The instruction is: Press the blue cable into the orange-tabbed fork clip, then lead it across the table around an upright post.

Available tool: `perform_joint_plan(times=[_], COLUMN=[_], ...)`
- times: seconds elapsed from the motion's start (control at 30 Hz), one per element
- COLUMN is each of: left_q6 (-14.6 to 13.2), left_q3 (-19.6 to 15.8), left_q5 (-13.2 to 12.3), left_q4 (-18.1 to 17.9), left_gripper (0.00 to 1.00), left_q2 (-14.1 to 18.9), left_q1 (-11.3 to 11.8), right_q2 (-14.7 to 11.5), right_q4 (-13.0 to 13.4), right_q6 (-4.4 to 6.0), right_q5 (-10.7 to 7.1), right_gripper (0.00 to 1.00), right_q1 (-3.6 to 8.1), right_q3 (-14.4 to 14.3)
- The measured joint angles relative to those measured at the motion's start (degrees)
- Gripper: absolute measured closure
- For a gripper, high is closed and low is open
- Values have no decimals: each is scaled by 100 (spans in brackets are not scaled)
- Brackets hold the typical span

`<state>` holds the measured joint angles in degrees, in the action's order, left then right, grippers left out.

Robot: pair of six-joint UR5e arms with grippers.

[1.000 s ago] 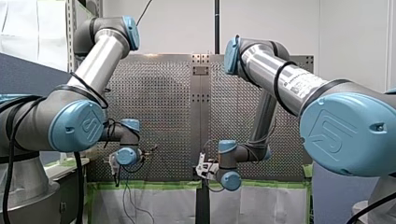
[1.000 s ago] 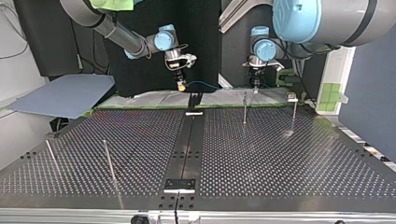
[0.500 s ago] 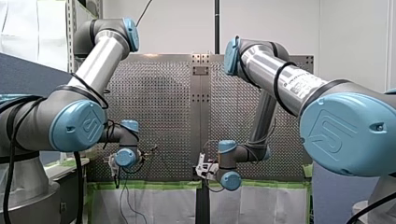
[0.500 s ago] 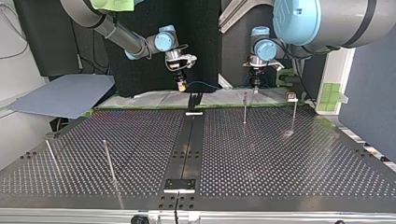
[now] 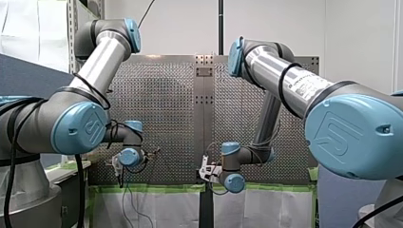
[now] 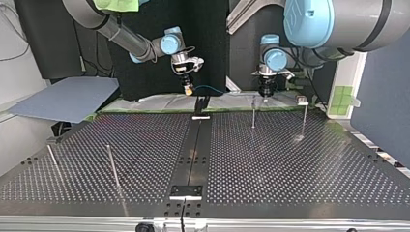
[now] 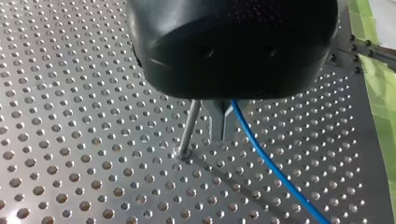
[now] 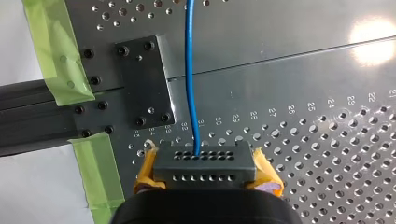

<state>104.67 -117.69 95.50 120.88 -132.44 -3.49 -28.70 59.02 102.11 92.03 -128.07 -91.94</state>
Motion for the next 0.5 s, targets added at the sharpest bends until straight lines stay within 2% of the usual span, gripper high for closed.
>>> perform_joint_plan(times=[0.27, 0.5], left_q6=[53, 140], left_q3=[266, 426], left_q5=[-34, -117], left_q4=[229, 379], left_gripper=[98, 98], left_q2=[-3, -3], left_q1=[25, 95], right_q2=[0, 0], right_q4=[-100, -274], right_q6=[-5, -5], right_q5=[-2, -7], right_gripper=[100, 100], right_q1=[31, 122], right_q3=[84, 244])
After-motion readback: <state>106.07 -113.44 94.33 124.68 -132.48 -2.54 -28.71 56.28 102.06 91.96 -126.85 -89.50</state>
